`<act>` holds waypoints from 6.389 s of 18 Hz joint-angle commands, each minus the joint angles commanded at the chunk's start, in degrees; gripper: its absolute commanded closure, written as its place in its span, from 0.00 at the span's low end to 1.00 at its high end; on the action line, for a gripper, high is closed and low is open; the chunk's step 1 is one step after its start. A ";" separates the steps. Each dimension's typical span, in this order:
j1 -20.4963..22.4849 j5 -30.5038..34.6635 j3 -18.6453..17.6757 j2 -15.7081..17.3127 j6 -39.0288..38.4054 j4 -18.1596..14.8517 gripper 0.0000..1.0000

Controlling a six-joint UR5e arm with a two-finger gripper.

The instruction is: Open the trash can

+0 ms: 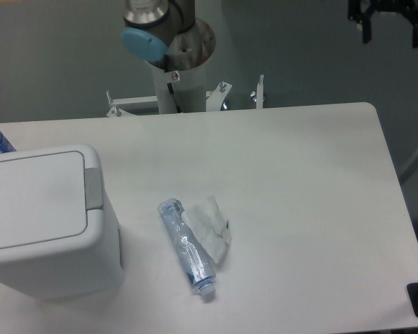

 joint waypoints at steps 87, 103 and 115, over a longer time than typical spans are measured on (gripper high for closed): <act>-45.36 -12.48 9.48 -13.63 -92.14 0.79 0.00; -30.17 10.98 17.06 -12.84 -78.88 2.11 0.00; -21.72 22.58 14.77 -12.58 -43.58 -2.61 0.00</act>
